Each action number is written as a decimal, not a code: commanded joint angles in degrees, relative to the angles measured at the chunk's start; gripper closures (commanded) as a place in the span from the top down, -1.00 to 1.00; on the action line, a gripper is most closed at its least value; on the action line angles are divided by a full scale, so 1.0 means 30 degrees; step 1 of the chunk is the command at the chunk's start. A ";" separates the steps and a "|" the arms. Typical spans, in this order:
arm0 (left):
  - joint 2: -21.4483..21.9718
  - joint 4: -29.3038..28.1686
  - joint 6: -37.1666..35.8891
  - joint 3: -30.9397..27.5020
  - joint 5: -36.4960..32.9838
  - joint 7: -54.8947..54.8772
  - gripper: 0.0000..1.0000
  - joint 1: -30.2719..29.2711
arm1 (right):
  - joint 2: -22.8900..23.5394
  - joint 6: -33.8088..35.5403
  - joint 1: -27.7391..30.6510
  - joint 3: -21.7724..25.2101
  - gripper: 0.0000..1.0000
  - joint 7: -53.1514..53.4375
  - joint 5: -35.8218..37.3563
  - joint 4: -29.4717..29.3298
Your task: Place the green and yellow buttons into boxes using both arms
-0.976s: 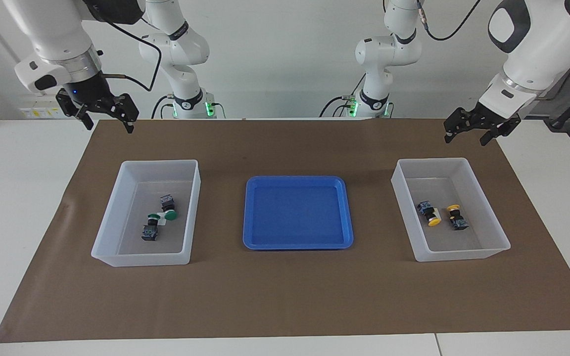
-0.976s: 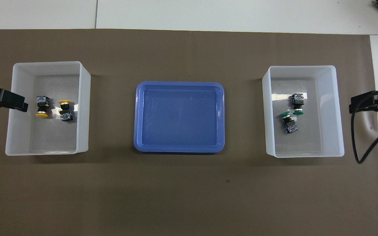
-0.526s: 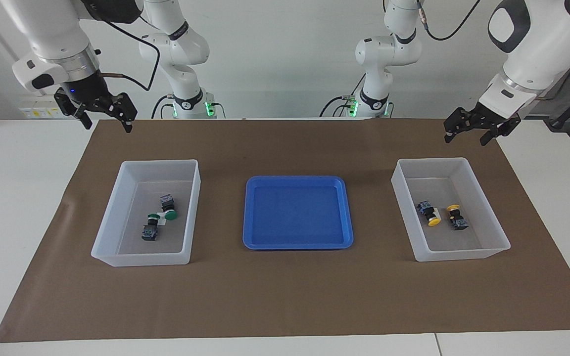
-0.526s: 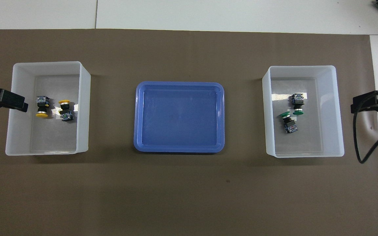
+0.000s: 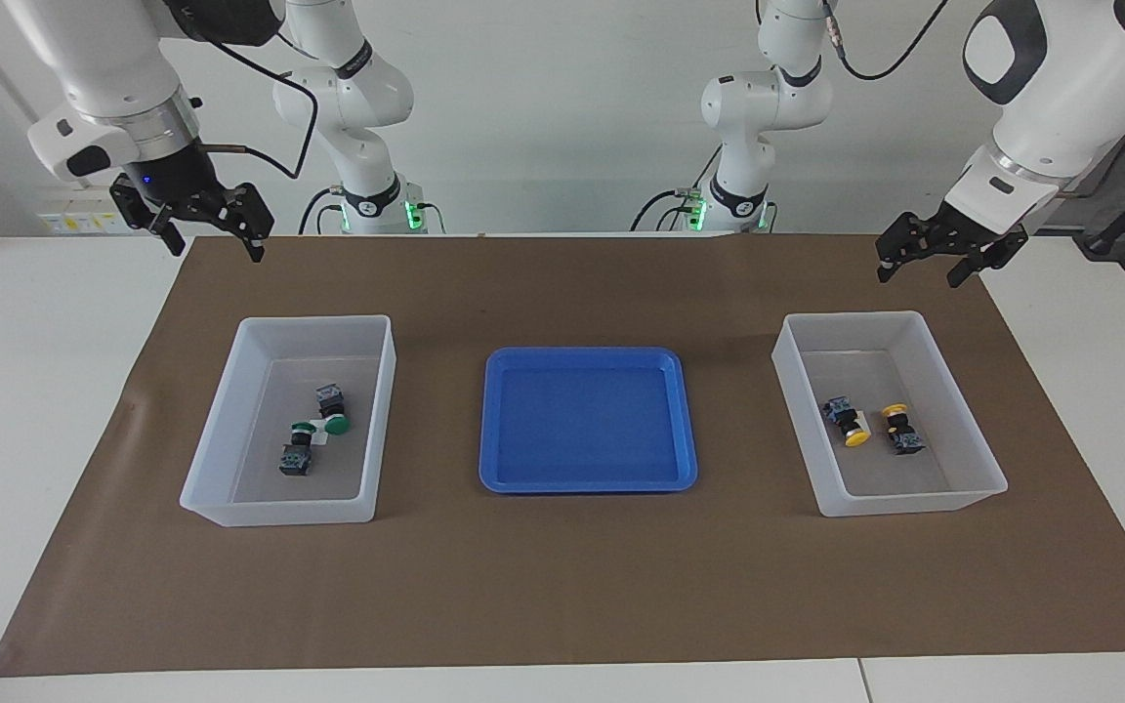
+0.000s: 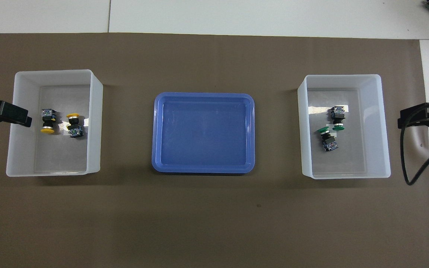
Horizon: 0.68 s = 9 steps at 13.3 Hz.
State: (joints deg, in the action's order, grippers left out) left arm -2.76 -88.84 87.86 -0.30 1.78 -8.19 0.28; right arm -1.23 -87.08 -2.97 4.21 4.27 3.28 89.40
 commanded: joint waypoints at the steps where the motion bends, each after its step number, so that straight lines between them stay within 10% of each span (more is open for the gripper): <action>1: 0.0482 -0.0591 0.0216 0.0013 -0.0389 0.0122 1.00 -0.0035 | -0.0352 -0.0123 0.0230 -0.0200 1.00 -0.0192 -0.0301 0.0405; 9: 0.0482 -0.0591 0.0216 0.0013 -0.0360 0.0122 1.00 -0.0035 | -0.0411 0.0227 0.0319 -0.0642 1.00 -0.0192 -0.0330 0.0376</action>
State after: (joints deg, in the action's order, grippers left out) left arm -2.76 -88.84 87.86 -0.30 1.78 -8.19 0.28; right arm -1.23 -86.87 -2.57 2.69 4.26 3.28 89.40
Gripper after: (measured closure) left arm 0.000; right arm 0.000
